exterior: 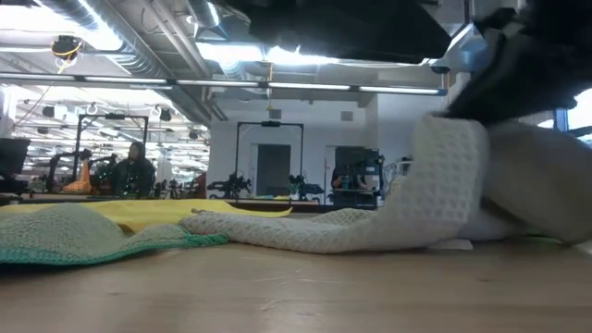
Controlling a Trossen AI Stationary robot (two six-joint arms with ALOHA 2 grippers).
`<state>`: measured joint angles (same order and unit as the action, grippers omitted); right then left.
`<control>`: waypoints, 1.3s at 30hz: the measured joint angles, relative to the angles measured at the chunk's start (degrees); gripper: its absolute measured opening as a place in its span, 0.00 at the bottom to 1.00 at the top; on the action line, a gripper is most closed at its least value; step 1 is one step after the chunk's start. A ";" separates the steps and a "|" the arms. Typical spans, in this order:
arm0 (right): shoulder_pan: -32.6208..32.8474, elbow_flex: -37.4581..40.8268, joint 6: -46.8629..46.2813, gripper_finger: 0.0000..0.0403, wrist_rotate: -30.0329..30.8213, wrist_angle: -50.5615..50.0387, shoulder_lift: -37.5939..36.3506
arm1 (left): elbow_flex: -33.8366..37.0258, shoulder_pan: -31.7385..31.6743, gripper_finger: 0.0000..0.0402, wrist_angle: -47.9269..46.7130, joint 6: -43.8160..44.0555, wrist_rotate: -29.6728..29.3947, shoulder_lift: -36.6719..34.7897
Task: Fold microfiber towels
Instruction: Adjust the gray cloth
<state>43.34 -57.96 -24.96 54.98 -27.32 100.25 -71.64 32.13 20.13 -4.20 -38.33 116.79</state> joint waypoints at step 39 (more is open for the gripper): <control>-19.14 -30.37 24.54 0.03 5.58 -22.05 -0.17 | -1.55 -1.75 0.31 -13.25 -0.80 -6.57 0.29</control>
<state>24.20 -88.33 -0.42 60.57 -49.38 100.07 -73.19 30.38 6.89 -5.00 -44.90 117.08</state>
